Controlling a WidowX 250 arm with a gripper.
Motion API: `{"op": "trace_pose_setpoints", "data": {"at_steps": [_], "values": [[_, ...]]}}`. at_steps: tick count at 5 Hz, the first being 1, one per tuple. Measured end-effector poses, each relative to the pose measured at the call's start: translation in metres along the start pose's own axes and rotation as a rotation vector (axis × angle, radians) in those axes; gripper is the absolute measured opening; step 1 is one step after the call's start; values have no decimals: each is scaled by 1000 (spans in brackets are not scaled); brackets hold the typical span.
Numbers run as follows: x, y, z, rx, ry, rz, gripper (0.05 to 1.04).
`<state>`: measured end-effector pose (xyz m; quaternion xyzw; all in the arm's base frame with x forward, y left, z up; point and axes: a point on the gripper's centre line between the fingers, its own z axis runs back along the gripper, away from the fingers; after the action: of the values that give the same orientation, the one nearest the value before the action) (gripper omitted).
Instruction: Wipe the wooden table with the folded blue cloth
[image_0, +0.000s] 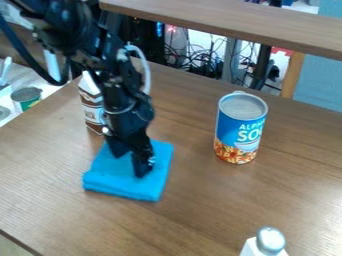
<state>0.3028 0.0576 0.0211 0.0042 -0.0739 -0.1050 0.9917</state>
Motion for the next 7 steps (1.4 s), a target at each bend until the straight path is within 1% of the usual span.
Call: {"op": "trace_pose_setpoints", "data": {"at_steps": [1, 2, 3, 4, 5, 6, 7], "values": [[-7, 23, 0, 10, -2, 88, 1001], [-4, 21, -1, -35, -20, 79, 1000], [8, -5, -2, -53, -23, -19, 1001], [16, -41, -1, -64, -39, -159, 1000], [19, -98, 0, -53, -32, -355, 1000], [20, -149, 3, 10, -29, -502, 1000], [12, -199, 8, 105, -43, -690, 1000]]}}
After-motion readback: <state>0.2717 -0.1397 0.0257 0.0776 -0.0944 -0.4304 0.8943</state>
